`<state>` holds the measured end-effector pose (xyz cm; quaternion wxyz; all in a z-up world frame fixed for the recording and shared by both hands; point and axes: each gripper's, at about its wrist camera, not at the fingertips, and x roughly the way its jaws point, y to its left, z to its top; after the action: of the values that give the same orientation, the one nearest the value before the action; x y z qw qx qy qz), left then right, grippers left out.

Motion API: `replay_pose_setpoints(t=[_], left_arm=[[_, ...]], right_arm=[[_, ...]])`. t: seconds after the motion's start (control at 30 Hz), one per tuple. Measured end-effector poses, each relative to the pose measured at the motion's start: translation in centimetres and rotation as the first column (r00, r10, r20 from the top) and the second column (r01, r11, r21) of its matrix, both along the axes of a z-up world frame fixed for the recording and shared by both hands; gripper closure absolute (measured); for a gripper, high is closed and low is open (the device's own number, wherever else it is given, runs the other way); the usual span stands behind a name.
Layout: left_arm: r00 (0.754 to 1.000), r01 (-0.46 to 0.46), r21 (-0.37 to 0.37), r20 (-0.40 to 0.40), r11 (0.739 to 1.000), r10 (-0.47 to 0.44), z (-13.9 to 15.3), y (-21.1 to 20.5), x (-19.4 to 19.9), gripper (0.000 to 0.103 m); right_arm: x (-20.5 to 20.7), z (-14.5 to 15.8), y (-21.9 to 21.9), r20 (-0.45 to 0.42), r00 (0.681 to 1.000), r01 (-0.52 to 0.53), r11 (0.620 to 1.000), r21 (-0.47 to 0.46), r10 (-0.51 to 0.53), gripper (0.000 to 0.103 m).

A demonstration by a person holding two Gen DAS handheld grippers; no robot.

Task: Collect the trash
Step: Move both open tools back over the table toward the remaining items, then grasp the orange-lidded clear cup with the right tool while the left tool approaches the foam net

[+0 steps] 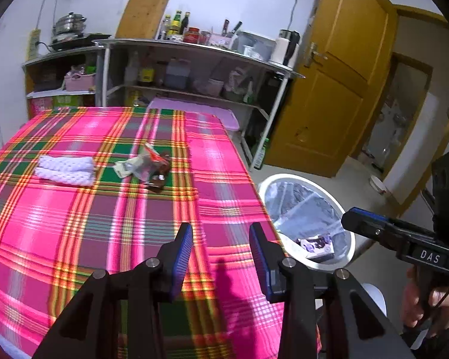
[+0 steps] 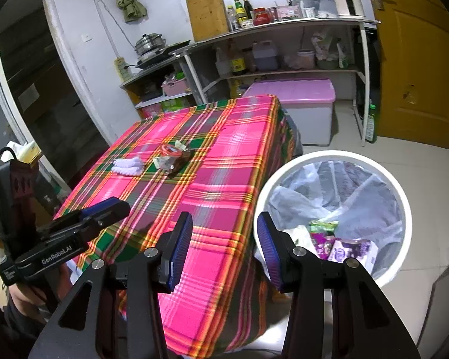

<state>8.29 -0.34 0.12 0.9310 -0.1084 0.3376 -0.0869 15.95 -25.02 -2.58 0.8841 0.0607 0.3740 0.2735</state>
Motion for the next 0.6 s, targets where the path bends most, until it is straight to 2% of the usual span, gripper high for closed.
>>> replay_pose_setpoints(t=[0.23,0.6], left_arm=[[0.999,-0.051,-0.001,0.007,0.999,0.051,0.2,2.3,-0.1,0.064],[0.990,-0.139,-0.004,0.007,0.990,0.139,0.1,6.6,0.7,0.064]], right_arm=[[1.2,0.3,2.2,0.007,0.999,-0.044,0.999,-0.013,0.044,0.057],[3.6,-0.1,8.0,0.001,0.986,-0.168,0.984,-0.066,0.168,0.057]])
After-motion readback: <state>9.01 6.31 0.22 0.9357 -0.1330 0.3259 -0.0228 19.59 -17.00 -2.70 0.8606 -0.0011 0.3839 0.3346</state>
